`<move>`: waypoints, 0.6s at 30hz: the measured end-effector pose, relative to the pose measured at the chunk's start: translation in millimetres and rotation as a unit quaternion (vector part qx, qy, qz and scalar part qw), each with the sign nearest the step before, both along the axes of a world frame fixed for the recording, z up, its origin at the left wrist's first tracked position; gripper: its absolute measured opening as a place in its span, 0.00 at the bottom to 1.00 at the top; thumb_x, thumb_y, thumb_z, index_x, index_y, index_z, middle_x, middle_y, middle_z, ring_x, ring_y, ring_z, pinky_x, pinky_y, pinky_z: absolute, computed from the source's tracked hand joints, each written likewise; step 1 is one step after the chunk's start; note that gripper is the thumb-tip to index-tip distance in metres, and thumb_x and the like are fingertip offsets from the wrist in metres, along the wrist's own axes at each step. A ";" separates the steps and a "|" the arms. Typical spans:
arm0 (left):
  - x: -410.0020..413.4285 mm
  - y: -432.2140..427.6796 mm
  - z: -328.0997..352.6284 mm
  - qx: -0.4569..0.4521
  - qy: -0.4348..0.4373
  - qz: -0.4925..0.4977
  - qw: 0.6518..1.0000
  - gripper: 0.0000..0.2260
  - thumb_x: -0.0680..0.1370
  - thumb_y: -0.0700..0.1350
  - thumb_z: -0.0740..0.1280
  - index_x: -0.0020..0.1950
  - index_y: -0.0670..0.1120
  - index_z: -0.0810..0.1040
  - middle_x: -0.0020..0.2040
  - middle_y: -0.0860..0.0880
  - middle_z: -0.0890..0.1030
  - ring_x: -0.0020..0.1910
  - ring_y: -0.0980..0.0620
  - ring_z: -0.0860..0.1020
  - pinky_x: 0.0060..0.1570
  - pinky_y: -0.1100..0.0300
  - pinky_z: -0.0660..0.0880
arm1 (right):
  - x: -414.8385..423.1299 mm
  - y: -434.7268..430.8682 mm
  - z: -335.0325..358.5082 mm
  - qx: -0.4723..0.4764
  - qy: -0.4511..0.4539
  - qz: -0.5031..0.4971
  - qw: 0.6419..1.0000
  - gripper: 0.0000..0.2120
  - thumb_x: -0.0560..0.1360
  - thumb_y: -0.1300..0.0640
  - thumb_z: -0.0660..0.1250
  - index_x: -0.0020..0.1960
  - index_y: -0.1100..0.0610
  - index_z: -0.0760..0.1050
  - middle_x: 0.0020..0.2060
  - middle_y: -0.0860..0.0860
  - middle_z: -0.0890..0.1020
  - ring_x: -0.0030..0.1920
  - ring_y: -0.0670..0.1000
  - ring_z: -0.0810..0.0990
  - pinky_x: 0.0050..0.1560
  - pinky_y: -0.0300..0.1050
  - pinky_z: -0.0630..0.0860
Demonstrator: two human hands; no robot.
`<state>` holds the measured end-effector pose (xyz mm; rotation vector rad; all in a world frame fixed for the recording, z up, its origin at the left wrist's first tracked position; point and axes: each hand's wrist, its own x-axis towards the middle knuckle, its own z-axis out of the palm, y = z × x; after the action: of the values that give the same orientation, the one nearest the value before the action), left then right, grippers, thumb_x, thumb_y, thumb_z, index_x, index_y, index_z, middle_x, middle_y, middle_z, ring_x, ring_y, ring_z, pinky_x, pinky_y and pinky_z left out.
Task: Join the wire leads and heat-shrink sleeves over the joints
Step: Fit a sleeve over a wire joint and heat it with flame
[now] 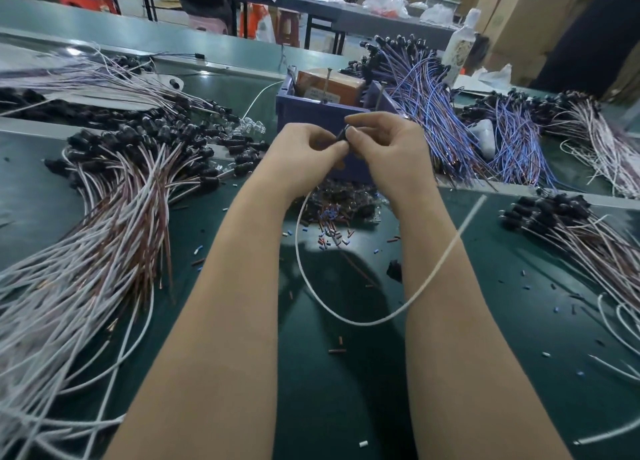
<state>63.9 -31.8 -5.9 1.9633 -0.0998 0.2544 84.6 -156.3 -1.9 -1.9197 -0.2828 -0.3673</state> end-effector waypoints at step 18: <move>4.8 -1.0 -3.0 -0.003 -0.033 0.015 0.999 0.09 0.76 0.43 0.69 0.54 0.40 0.78 0.47 0.41 0.83 0.50 0.45 0.82 0.55 0.48 0.77 | 1.2 4.0 -1.8 0.183 0.091 0.067 0.977 0.04 0.77 0.65 0.66 0.46 0.60 0.79 0.36 0.54 0.81 0.36 0.49 0.80 0.41 0.39 0.80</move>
<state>68.7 -32.8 -9.0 1.9523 -0.1126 0.3376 85.8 -152.3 -3.7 -1.5488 -0.2048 -0.1404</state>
